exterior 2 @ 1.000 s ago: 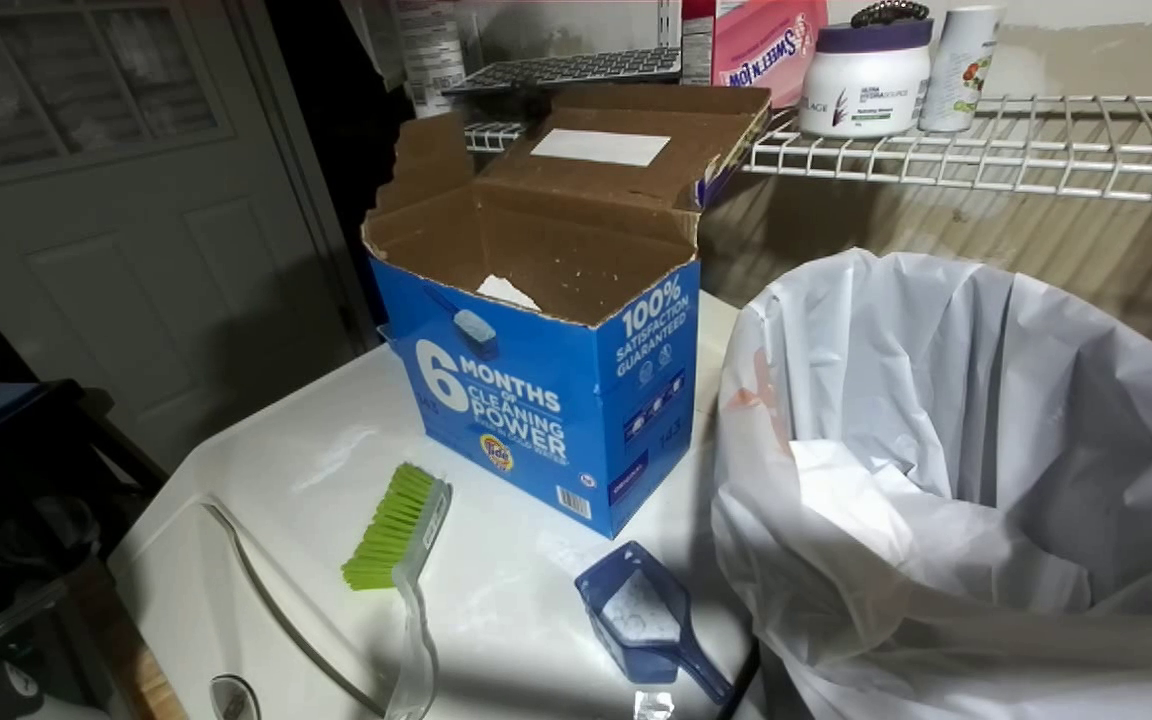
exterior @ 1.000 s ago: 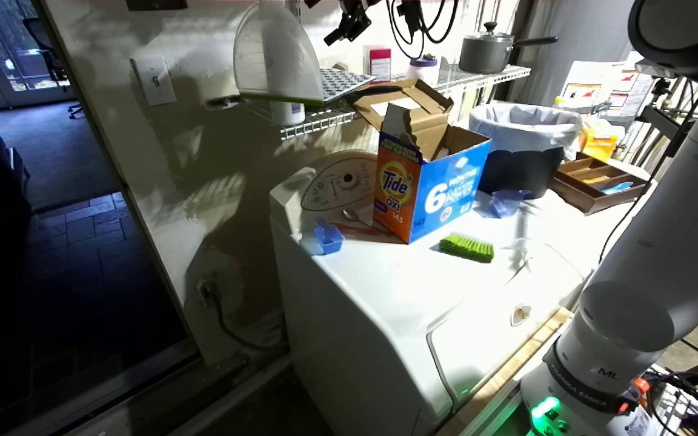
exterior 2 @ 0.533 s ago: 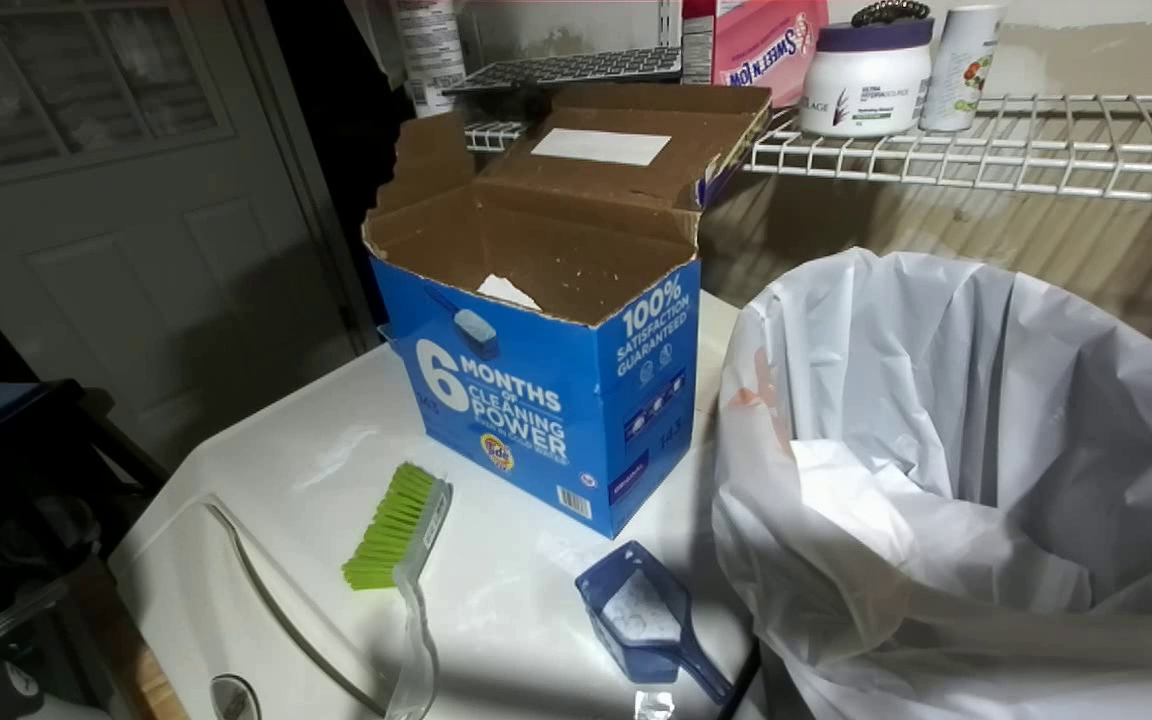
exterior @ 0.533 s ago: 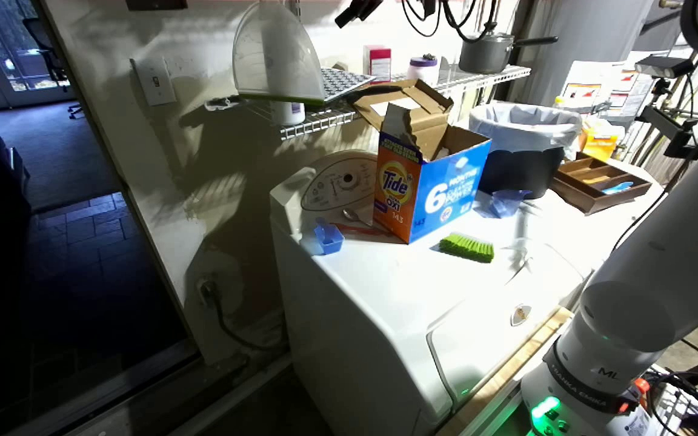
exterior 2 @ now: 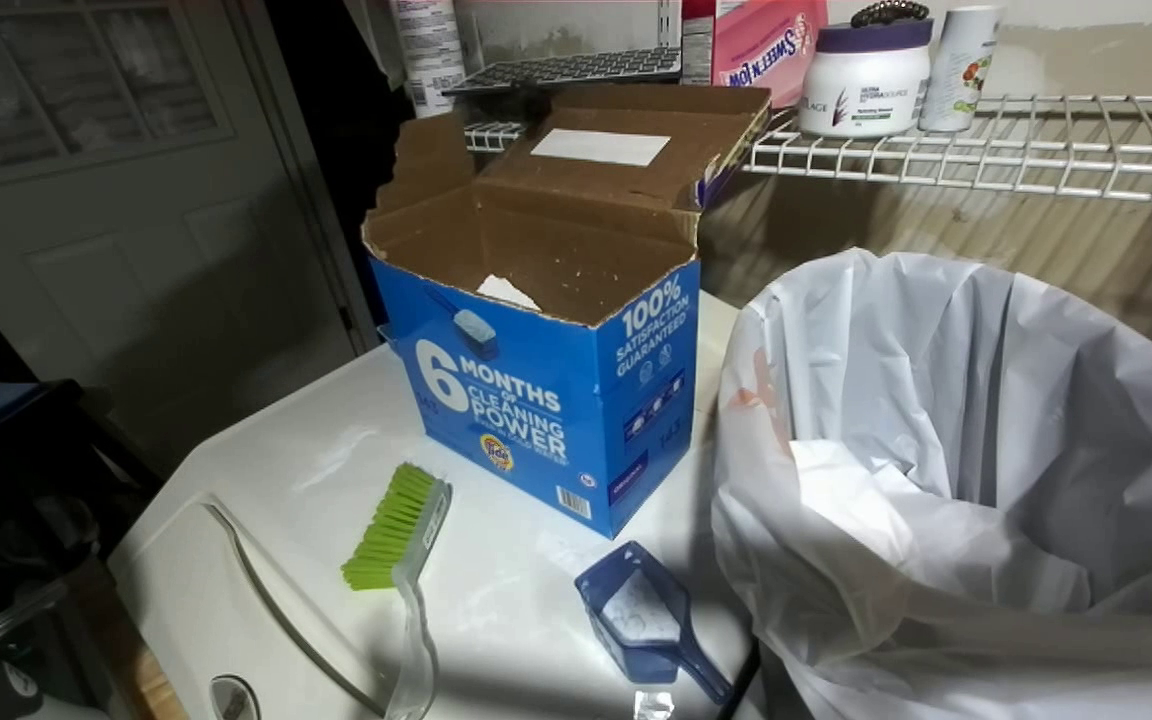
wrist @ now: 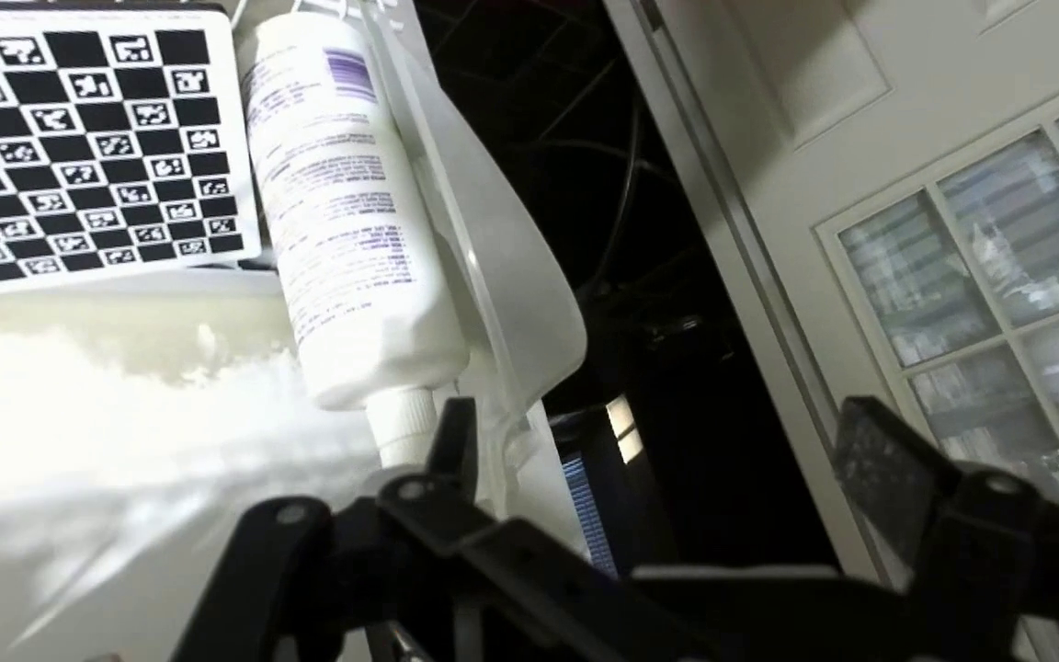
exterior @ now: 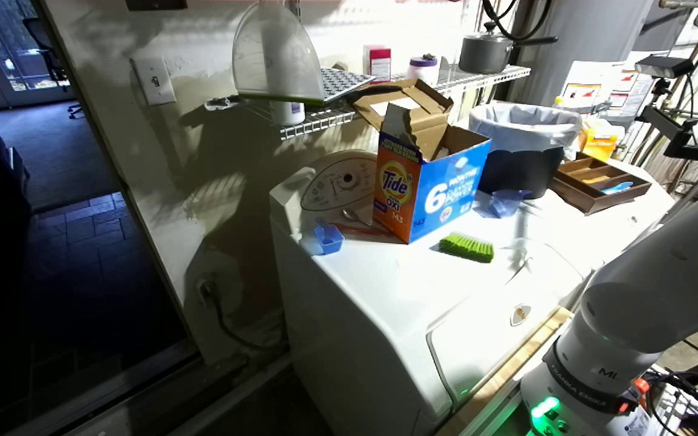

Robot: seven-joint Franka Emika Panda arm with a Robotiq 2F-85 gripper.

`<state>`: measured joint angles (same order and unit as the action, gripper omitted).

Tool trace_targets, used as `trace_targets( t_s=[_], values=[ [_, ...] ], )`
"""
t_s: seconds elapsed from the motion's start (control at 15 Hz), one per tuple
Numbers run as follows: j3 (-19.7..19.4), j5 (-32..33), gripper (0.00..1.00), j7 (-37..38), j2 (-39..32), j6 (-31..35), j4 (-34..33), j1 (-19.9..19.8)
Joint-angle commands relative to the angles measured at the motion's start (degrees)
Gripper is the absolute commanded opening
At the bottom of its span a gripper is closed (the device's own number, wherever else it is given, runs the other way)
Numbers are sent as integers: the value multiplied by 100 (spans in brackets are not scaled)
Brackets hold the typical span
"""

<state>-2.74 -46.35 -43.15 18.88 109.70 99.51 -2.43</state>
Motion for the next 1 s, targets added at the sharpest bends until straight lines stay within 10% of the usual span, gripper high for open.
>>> trace_targets(
  t_s=[0.0, 0.93],
  values=[
    [-2, 328, 100, -350, 660, 647, 686, 144],
    [-150, 870, 100, -195, 1370, 1560, 1471, 751]
  ],
)
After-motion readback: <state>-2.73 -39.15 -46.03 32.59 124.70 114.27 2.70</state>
